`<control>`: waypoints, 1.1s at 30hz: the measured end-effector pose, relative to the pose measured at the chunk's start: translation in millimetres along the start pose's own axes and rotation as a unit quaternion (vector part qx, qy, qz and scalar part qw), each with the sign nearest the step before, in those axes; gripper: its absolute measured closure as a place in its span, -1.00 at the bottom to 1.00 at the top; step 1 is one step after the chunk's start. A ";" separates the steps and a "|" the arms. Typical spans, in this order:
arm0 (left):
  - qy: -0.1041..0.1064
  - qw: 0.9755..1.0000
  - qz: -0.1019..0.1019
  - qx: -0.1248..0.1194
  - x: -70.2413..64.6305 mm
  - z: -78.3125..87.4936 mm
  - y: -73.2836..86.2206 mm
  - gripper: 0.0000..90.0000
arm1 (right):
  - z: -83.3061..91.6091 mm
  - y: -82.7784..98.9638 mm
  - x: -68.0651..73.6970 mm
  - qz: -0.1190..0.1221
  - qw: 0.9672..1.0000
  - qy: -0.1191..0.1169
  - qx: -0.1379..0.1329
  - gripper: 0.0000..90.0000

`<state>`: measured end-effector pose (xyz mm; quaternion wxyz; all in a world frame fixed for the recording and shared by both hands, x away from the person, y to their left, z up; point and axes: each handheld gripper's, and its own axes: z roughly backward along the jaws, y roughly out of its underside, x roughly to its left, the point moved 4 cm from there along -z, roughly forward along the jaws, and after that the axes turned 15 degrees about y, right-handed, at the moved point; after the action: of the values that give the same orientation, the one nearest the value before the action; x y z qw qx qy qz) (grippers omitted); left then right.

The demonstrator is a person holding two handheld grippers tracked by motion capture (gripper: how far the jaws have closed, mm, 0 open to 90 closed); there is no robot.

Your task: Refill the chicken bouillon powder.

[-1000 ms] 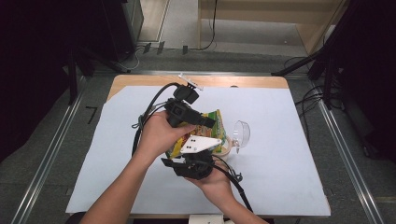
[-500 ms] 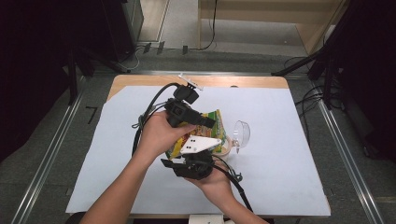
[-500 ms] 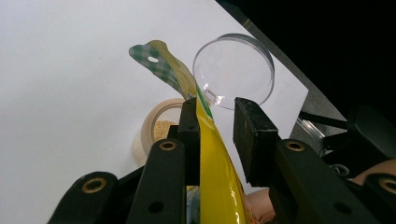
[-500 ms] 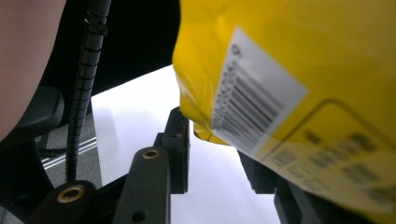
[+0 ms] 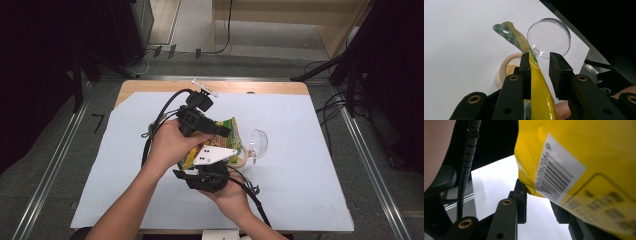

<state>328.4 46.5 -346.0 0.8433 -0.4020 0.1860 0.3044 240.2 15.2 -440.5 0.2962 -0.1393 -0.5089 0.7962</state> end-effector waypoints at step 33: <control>0.004 1.000 -0.001 0.000 1.6 -0.5 0.4 0.65 | -0.5 1.2 -0.4 0.002 1.000 0.001 0.000 0.56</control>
<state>329.3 46.8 -347.4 0.8429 -0.4030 0.1892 0.3023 240.4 14.9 -441.8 0.2947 -0.1413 -0.5087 0.7965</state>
